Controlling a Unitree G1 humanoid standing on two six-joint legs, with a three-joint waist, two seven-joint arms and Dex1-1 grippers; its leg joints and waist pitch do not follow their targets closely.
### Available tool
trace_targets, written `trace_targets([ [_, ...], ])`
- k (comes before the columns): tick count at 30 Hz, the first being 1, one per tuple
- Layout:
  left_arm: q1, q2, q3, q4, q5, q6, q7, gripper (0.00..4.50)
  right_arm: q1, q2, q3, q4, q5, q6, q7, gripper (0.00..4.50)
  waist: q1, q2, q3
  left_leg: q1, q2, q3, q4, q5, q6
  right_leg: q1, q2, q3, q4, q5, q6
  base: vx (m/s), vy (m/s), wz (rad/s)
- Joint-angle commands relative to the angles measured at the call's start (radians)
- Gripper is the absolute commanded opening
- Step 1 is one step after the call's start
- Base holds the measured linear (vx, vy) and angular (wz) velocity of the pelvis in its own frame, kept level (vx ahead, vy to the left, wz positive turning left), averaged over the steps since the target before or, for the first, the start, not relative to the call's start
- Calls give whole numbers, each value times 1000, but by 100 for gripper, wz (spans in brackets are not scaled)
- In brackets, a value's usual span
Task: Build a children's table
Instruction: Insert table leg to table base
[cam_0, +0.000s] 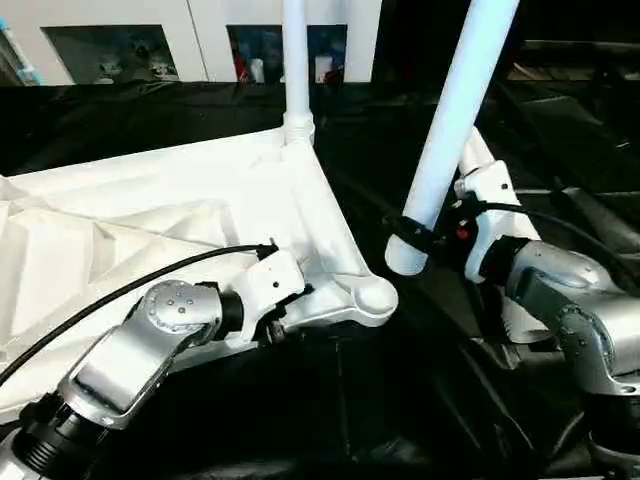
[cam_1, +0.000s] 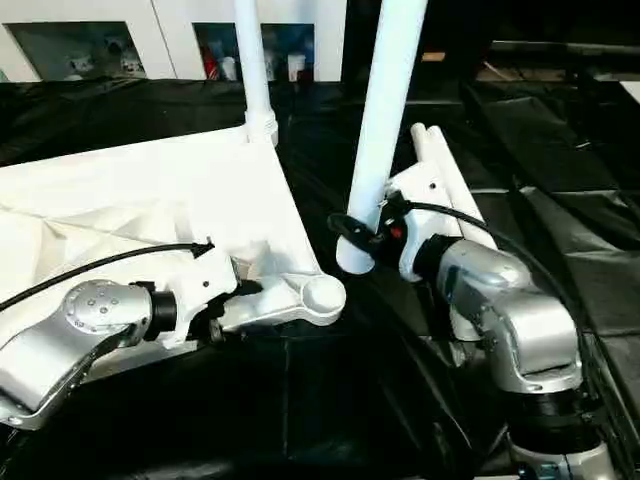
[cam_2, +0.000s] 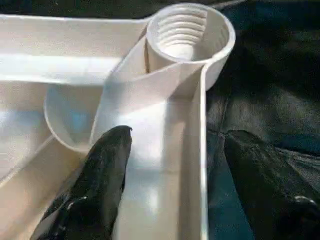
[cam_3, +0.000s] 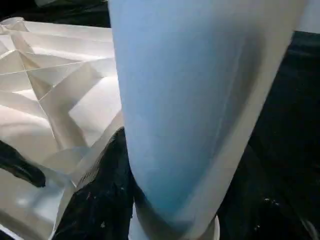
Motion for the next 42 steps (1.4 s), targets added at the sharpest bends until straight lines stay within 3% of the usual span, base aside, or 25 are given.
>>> trace_targets([
  [1, 18, 13, -1, -48, -3, 31, -11, 294, 8, -1, 3, -36, 0, 13, -6, 186, 0, -2, -60, 45, 112, -55, -83, -170, 33, 36, -75, 54, -62, -97, -287, 0, 0, 0],
  [6, 26, 36, -16, -81, -14, 54, -19, 256, 11, -1, 5, -35, -1, 13, -11, 186, -1, -1, -56, 48, 111, -57, -89, -225, -4, 31, -74, 56, -68, -175, -258, 0, 0, 0],
  [9, 29, 40, -22, -91, -12, 76, -21, 237, 11, 2, 7, -35, -1, 13, -13, 186, -1, 1, -57, 49, 112, -57, -89, -218, -10, 31, -75, 56, -68, -164, -256, 0, 0, 0],
  [13, 30, 41, -20, -98, -1, 93, -23, 214, 10, 4, 8, -36, -1, 14, -14, 186, -1, 1, -59, 46, 110, -56, -87, -189, -2, 34, -74, 55, -63, -113, -264, 0, 0, 0],
  [15, 24, 37, -17, -81, 12, 85, -13, 178, 10, 6, 9, -36, 0, 15, -16, 186, -1, 1, -60, 46, 110, -56, -86, -180, 5, 34, -75, 55, -63, -98, -268, 0, 0, 0],
  [26, 18, 62, -36, -62, 27, 78, -39, 95, 6, 7, 13, -33, 4, 12, -16, 186, -1, 1, -58, 48, 110, -56, -88, -209, -3, 32, -75, 56, -67, -147, -258, 0, 0, 0],
  [35, 25, 89, -53, -61, 47, 75, -62, 32, 4, 8, 11, -31, 3, 11, -17, 186, -2, 1, -60, 47, 110, -55, -86, -180, 6, 34, -75, 55, -63, -104, -268, 0, 0, 0],
  [39, 20, 72, -25, -26, 53, 36, -45, 6, -3, 10, 8, -26, 5, 13, -18, 186, -2, 0, -59, 47, 110, -55, -87, -190, 8, 34, -76, 55, -65, -121, -267, 0, 0, 0],
  [42, 17, 53, -2, 2, 36, -53, -67, 6, -7, 14, 7, -24, 9, 16, -18, 186, -1, -1, -59, 47, 110, -55, -87, -199, 6, 32, -76, 56, -67, -138, -264, 0, 0, 0],
])
